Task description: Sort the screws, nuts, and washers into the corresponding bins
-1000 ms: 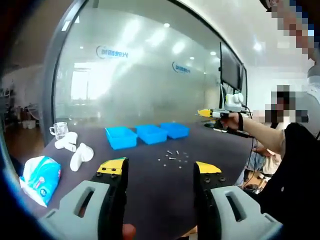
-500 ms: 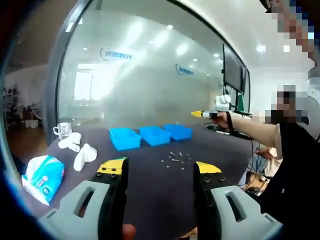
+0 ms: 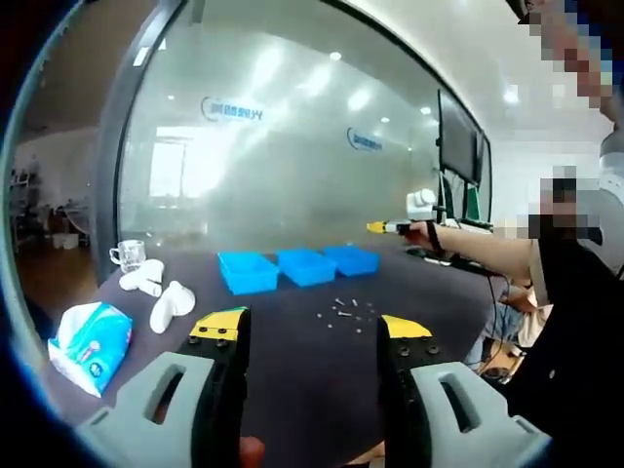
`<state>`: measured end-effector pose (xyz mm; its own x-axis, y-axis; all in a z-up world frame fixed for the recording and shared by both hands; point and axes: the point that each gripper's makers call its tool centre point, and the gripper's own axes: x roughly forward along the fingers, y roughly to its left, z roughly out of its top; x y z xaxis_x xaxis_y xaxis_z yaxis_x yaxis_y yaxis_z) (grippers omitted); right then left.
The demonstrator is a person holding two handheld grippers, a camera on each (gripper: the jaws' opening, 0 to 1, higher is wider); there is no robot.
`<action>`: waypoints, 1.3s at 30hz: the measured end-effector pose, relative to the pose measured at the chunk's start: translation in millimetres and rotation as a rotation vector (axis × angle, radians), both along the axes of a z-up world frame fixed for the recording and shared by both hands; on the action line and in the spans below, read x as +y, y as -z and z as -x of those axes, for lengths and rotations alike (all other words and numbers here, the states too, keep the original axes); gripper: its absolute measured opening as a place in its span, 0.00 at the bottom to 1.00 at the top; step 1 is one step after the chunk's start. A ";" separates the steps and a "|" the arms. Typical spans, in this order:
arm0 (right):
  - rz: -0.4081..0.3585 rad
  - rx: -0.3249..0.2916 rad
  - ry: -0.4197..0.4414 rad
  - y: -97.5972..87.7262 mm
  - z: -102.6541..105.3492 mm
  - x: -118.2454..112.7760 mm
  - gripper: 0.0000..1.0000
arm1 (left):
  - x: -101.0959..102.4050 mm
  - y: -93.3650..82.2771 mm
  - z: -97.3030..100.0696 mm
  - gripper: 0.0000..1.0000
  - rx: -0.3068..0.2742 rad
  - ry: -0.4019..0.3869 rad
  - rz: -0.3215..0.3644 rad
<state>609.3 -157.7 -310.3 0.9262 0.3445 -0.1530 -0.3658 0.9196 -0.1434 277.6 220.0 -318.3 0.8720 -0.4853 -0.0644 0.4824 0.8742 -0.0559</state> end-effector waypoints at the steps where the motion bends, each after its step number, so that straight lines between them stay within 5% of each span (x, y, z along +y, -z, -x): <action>1: 0.004 0.001 0.000 -0.3 -1.7 0.0 0.00 | 0.1 -0.5 0.2 0.52 -0.001 -0.001 0.000; 23: 0.034 0.050 0.035 13.0 -19.7 -7.4 0.00 | -2.6 -3.6 3.4 0.51 -0.005 0.000 -0.004; 29: 0.044 0.033 0.027 12.2 -16.5 -3.0 0.16 | -6.2 -3.0 4.1 0.51 -0.004 0.012 0.008; 39: 0.042 -0.002 0.020 4.6 1.3 -1.1 0.22 | -4.7 -0.8 6.5 0.51 0.001 0.007 0.010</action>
<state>608.1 -158.9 -314.9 0.9333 0.3188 -0.1651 -0.3466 0.9200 -0.1829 271.1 215.3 -317.5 0.8686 -0.4919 -0.0599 0.4884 0.8702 -0.0649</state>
